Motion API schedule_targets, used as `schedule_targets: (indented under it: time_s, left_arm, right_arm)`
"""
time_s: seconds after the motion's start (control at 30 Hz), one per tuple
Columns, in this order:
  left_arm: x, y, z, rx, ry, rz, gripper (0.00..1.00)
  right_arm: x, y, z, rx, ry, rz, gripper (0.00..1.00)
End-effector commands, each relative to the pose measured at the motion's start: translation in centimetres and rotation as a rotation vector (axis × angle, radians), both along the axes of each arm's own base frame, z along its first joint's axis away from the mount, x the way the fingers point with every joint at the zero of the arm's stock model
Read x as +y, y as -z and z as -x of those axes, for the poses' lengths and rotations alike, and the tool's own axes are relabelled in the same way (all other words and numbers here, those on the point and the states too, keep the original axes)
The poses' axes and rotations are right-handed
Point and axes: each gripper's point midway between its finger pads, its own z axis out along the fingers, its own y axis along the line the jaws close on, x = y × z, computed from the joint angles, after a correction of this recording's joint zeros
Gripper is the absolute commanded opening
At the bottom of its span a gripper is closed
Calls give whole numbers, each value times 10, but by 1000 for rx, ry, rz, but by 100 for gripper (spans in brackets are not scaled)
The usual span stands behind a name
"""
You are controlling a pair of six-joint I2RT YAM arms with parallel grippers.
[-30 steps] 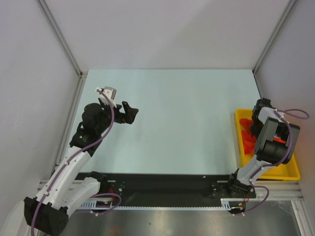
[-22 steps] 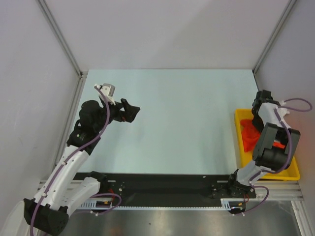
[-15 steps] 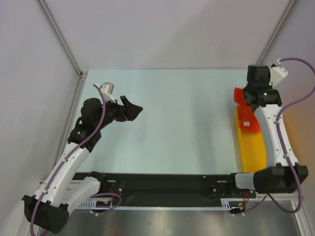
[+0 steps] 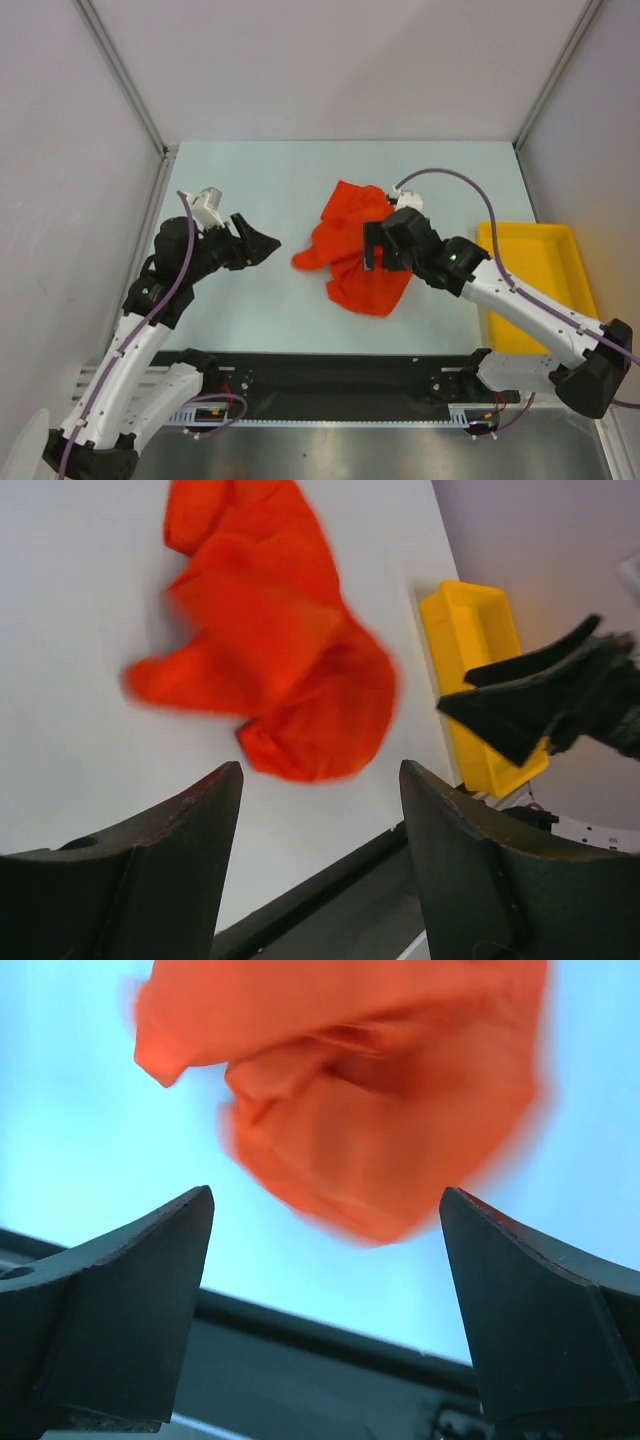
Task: Fold and stack the t-shirts
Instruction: Move the tshirt to the center of the board, then flatten the tshirt out
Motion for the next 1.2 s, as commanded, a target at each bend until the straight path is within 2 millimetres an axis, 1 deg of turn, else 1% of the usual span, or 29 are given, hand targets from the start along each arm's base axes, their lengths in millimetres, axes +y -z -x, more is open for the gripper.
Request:
schedule_targets:
  time_s: [0.0, 0.07, 0.1, 0.13, 0.17, 0.2, 0.23, 0.27, 0.3, 0.33, 0.37, 0.43, 0.47, 0.53, 0.57, 0.6, 0.67, 0.7, 0.73, 0.77, 0.8, 0.83, 0.87, 0.9, 0.93, 1.0, 1.03, 1.13, 1.17]
  left_arm:
    - [-12, 13, 6, 54, 69, 11, 70]
    - [-24, 21, 8, 91, 119, 1, 75]
    - [-36, 26, 14, 107, 170, -13, 77]
    - [-46, 40, 11, 152, 195, -39, 78]
    - [-52, 41, 7, 141, 211, -66, 78]
    - [-62, 44, 8, 146, 241, -90, 78]
    - [-68, 62, 2, 196, 252, -130, 78]
    - [-70, 62, -7, 176, 254, -154, 77]
    - [-72, 70, -14, 195, 252, -175, 77]
    - [-74, 90, -23, 248, 246, -218, 77]
    - [-75, 93, -34, 246, 246, -255, 75]
    - [-81, 105, -45, 273, 274, -296, 73]
    - [-88, 118, -56, 305, 293, -325, 72]
    - [-85, 132, -73, 321, 275, -404, 71]
    - [-86, 129, -83, 300, 274, -434, 71]
    - [-82, 144, -93, 323, 253, -479, 71]
    - [-83, 148, -106, 312, 250, -502, 72]
    - [-79, 166, -112, 355, 244, -521, 72]
    - [-76, 172, -115, 381, 237, -532, 71]
    - [-69, 177, -121, 416, 214, -531, 67]
    - [-68, 188, -122, 451, 221, -525, 65]
    - [-65, 190, -127, 460, 209, -513, 61]
    - [-65, 193, -129, 461, 210, -503, 60]
    - [-63, 198, -130, 471, 207, -505, 60]
    - [-62, 200, -133, 469, 202, -510, 60]
    - [-61, 206, -134, 477, 212, -503, 61]
    - [-61, 213, -134, 491, 221, -496, 61]
    - [-64, 220, -137, 499, 227, -479, 61]
    - [-69, 225, -135, 511, 246, -457, 60]
  right_arm:
    - [3, -4, 14, 37, -32, -122, 100]
    - [-9, 6, 17, 84, -35, -110, 100]
    - [-14, 9, 17, 93, -31, -118, 100]
    - [-25, 10, 9, 102, -8, -168, 100]
    - [-34, 25, 9, 141, 19, -182, 99]
    - [-31, 32, 15, 201, -24, -242, 96]
    - [-37, 37, 9, 217, 0, -293, 93]
    - [-58, 59, 4, 273, 68, -321, 87]
    - [-54, 63, 9, 329, 25, -402, 85]
    - [-57, 66, 5, 340, 19, -436, 83]
    - [-71, 82, 0, 396, 68, -458, 79]
    - [-78, 98, 1, 472, 82, -458, 79]
    - [-83, 113, -1, 511, 75, -425, 78]
    - [-83, 120, -6, 546, 57, -409, 76]
    - [-81, 124, -8, 561, 45, -408, 72]
    - [-80, 131, -12, 591, 31, -401, 69]
    - [-81, 140, -16, 618, 38, -389, 60]
    - [-83, 150, -17, 647, 55, -384, 57]
    - [-83, 152, -21, 648, 62, -385, 56]
    - [-83, 155, -22, 657, 70, -388, 55]
    - [-83, 158, -26, 653, 75, -390, 55]
    - [-83, 161, -28, 657, 79, -390, 55]
    - [-82, 162, -30, 661, 82, -391, 56]
    - [-81, 163, -33, 658, 77, -396, 56]
    - [-80, 170, -34, 685, 79, -398, 56]
    - [-80, 176, -37, 706, 77, -394, 55]
    - [-81, 183, -35, 736, 84, -384, 55]
    - [-81, 186, -41, 729, 85, -379, 54]
    - [-81, 190, -42, 738, 88, -379, 54]
